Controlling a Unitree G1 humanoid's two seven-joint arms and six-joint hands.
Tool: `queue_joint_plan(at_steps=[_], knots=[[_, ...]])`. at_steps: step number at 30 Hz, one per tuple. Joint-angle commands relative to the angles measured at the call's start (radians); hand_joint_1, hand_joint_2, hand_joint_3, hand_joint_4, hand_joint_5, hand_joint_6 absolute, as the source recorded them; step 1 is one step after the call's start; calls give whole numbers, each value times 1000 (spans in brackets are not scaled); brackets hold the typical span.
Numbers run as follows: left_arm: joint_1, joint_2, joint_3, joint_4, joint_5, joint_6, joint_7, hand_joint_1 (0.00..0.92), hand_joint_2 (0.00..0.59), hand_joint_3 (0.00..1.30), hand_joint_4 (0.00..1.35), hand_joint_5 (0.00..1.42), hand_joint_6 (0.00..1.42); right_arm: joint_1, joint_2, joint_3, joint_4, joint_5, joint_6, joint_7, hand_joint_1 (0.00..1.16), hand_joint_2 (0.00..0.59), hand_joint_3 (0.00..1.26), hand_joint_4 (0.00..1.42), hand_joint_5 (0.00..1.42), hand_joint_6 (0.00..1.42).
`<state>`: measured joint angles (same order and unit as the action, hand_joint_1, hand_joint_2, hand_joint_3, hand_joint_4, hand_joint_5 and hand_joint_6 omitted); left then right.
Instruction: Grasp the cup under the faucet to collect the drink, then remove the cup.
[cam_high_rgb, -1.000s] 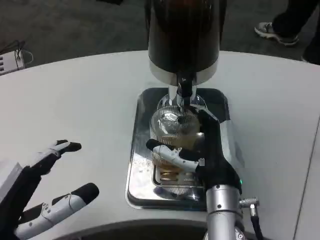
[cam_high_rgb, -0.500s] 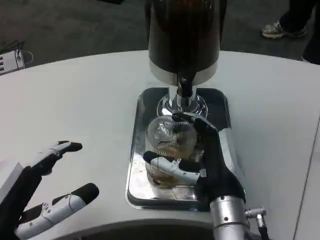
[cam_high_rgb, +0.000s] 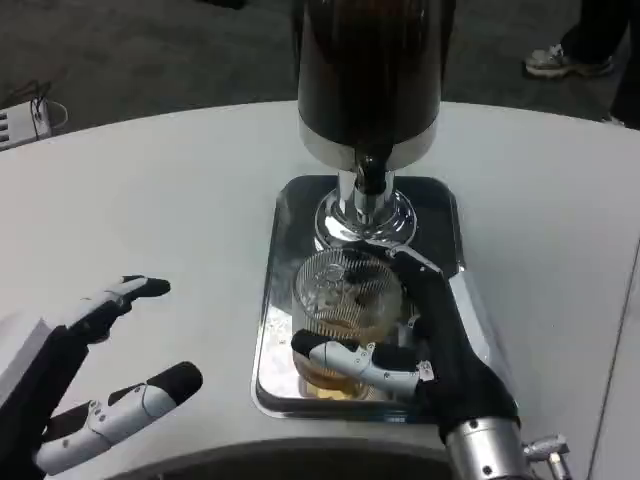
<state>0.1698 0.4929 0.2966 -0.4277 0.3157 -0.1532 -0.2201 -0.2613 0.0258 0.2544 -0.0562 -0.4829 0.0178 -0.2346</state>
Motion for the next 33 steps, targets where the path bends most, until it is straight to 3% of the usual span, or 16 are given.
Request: queue_joint_plan(at_steps=[1,8,14,20,26,33], knots=[[1,-3,-5,-5,-8,-9,7,0,84,238,115,173,263,71,-16,2,-113,18,-9,42,933,229,997,1236,1424,1424],[-6,-7,-22,-20,-6,-21,6,0,84,241,116,173,263,187,-38,-19,-294,53,3,114,933,229,1017,1253,1424,1424],[-10,-3,-46,-32,6,-41,3,0,84,241,116,173,263,271,-89,-62,-466,97,18,206,930,235,1043,1278,1424,1424],[-16,8,-75,-34,15,-75,-8,0,84,238,112,172,263,312,-173,-151,-594,159,24,311,926,239,1053,1292,1424,1424],[-3,17,-115,-49,28,-123,-18,0,84,234,108,164,263,353,-271,-281,-677,259,20,410,926,239,1059,1293,1424,1424],[24,14,-150,-87,45,-153,-31,0,85,233,107,160,256,380,-322,-364,-729,336,24,471,925,239,1065,1302,1424,1424]])
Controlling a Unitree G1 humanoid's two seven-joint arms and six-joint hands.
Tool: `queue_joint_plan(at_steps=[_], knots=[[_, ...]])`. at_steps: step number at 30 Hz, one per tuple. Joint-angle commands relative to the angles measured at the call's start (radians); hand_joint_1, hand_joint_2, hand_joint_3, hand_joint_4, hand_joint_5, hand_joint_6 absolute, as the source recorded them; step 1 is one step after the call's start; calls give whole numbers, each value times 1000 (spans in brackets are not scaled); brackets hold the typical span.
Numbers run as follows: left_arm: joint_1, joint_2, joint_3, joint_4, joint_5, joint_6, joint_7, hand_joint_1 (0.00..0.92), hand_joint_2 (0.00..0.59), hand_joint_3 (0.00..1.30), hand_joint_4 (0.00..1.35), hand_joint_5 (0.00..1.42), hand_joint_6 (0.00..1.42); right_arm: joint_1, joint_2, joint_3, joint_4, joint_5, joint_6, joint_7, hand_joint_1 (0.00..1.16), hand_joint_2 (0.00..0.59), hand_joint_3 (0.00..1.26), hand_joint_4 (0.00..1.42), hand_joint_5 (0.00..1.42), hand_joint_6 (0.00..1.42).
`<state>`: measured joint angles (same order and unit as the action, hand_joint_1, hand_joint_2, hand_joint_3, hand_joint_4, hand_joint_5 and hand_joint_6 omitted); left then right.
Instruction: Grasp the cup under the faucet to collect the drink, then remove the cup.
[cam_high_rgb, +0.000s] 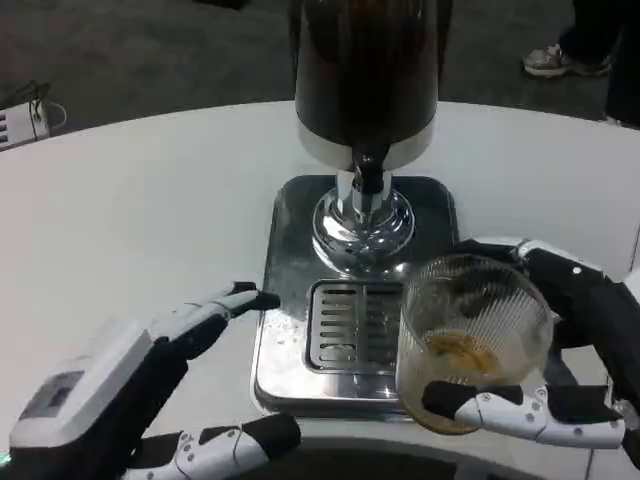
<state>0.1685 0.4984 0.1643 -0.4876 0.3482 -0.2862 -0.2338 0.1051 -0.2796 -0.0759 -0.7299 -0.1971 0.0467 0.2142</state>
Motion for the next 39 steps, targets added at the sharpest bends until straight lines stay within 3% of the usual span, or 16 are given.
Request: queue_joint_plan(at_steps=[1,7,11,18,39], knots=[[28,8,-20,-31,14,-21,-19,0,85,233,107,160,255,17,-21,-39,-61,55,-7,27,925,239,1071,1306,1424,1424],[57,13,-40,-83,42,-37,-35,0,85,214,49,110,238,48,-42,-69,-94,83,-27,52,925,239,1075,1308,1424,1424],[78,25,-56,-129,79,-36,-61,0,86,120,0,6,149,71,-51,-85,-119,102,-41,65,925,239,1075,1308,1424,1424],[102,48,-68,-206,141,-23,-116,0,75,3,0,0,36,101,-63,-100,-150,119,-64,84,925,239,1076,1308,1424,1424],[204,27,-49,-358,263,74,-202,0,66,0,0,0,0,163,-72,-134,-192,148,-96,101,925,239,1086,1321,1424,1424]])
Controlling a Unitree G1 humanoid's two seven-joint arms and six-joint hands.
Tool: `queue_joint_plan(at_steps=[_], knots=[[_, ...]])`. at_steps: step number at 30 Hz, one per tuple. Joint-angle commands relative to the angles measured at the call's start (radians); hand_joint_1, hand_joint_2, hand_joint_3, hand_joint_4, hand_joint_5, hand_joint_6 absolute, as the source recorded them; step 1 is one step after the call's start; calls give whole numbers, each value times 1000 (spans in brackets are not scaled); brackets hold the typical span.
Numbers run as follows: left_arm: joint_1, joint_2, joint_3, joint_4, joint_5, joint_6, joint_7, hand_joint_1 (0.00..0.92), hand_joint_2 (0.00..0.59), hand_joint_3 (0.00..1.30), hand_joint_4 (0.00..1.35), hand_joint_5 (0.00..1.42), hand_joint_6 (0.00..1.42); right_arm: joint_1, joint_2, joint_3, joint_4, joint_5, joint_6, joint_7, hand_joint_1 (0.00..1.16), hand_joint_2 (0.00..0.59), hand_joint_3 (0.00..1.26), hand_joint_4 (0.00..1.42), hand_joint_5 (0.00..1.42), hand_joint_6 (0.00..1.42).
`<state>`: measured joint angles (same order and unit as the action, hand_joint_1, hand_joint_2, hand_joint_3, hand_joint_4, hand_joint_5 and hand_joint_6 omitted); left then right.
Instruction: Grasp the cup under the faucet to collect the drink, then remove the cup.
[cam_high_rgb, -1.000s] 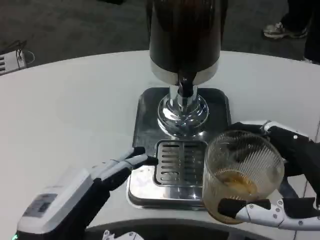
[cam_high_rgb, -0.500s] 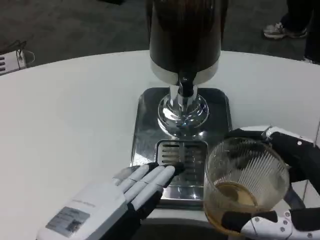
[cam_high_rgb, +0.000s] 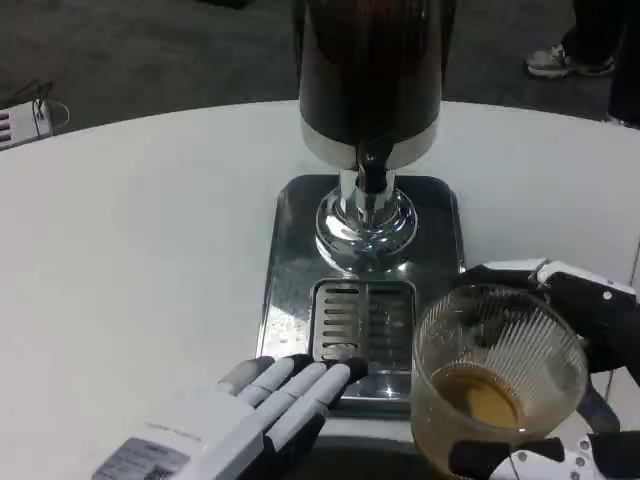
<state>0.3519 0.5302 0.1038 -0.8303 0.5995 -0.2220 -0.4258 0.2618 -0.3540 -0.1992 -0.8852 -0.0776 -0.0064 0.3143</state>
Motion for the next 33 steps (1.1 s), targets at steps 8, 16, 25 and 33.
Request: queue_joint_plan(at_steps=[8,16,25,33], knots=[[21,-5,28,-9,3,13,-6,0,66,0,0,0,0,3,5,-3,-38,21,-40,-2,925,239,1086,1321,1424,1424],[22,-8,49,-2,-12,16,-3,0,65,0,0,0,0,1,9,9,-40,6,-39,-6,925,239,1087,1321,1424,1424],[16,-8,61,6,-19,30,-7,0,64,0,0,0,0,-10,10,15,-36,-4,-34,-10,917,236,1087,1321,1424,1424],[11,-7,70,15,-25,36,-6,0,64,0,0,0,0,-20,10,19,-31,-8,-30,-10,913,236,1087,1321,1424,1424]])
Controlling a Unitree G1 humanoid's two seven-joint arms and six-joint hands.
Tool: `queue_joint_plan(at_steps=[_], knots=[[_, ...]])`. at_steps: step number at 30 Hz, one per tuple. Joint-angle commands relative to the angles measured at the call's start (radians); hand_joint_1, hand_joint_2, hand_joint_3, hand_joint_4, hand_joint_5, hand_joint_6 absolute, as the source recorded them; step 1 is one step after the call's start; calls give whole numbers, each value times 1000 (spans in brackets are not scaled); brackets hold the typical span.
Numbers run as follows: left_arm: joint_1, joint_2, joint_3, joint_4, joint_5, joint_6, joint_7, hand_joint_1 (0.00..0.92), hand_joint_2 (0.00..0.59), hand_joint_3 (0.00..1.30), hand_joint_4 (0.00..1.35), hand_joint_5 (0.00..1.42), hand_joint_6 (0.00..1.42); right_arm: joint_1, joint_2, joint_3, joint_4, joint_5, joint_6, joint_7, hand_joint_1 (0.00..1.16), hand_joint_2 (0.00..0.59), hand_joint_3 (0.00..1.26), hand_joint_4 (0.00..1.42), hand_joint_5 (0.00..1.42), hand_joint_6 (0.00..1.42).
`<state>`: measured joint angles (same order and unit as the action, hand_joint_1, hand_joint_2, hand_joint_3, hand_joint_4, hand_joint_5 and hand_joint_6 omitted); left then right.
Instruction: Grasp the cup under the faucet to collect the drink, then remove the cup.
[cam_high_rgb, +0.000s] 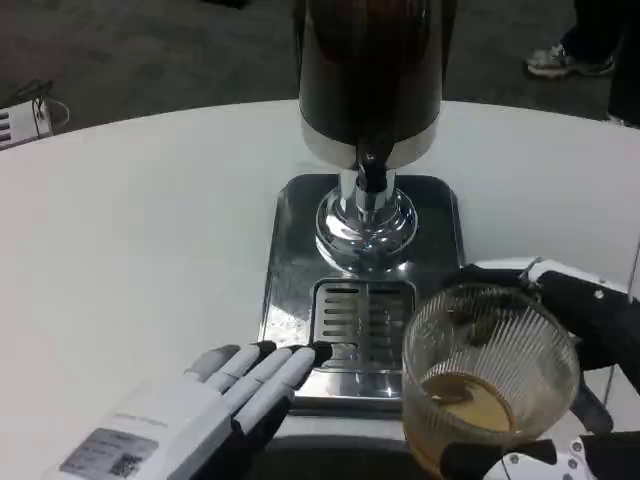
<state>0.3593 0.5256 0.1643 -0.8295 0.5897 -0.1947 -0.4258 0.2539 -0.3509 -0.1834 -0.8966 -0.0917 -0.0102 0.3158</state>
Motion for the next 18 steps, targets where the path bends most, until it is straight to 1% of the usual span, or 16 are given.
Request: queue_joint_plan(at_steps=[1,18], knots=[[2,-2,10,16,-16,9,-6,0,64,0,0,0,0,-13,7,3,-19,6,-25,-11,913,236,1087,1321,1424,1424],[-22,7,5,34,-23,16,-13,0,68,0,0,0,0,-32,3,-5,-6,9,-21,-11,911,236,1087,1321,1424,1424]])
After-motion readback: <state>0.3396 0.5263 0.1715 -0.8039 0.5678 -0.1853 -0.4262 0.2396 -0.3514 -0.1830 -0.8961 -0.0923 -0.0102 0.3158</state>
